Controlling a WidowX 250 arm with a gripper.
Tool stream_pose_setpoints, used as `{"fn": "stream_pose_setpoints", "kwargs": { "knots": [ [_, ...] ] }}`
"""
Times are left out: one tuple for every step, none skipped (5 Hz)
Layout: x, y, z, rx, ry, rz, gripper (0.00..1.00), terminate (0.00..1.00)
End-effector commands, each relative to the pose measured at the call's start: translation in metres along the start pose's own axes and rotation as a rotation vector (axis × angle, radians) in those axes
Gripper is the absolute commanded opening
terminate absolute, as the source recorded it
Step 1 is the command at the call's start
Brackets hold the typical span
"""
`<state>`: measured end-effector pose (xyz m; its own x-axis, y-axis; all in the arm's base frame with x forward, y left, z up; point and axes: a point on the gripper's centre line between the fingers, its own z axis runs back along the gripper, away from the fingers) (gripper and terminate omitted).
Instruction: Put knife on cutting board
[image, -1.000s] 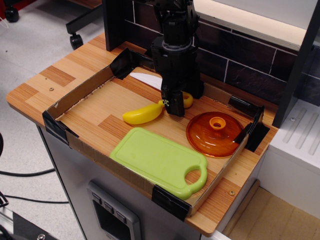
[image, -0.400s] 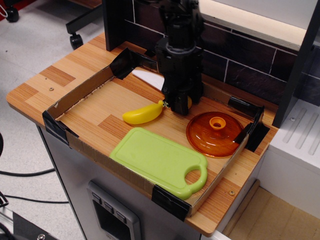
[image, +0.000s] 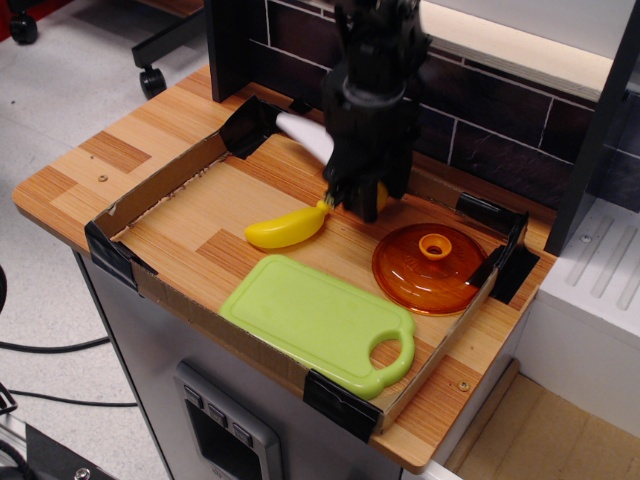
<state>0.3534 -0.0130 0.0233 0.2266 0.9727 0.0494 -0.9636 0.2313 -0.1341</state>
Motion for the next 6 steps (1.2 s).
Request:
{"fn": "stream_pose_setpoints", "kwargs": {
  "knots": [
    [0.001, 0.000, 0.092, -0.174, 0.029, 0.025, 0.00, 0.00],
    [-0.011, 0.032, 0.109, -0.138, 0.114, 0.154, 0.00, 0.00],
    [-0.023, 0.063, 0.112, 0.001, 0.187, 0.282, 0.00, 0.00],
    [-0.031, 0.077, 0.093, 0.106, 0.216, 0.316, 0.00, 0.00],
    [-0.039, 0.086, 0.063, 0.179, 0.197, 0.333, 0.00, 0.00],
    [-0.044, 0.094, 0.040, 0.178, 0.169, 0.305, 0.00, 0.00]
  ]
}}
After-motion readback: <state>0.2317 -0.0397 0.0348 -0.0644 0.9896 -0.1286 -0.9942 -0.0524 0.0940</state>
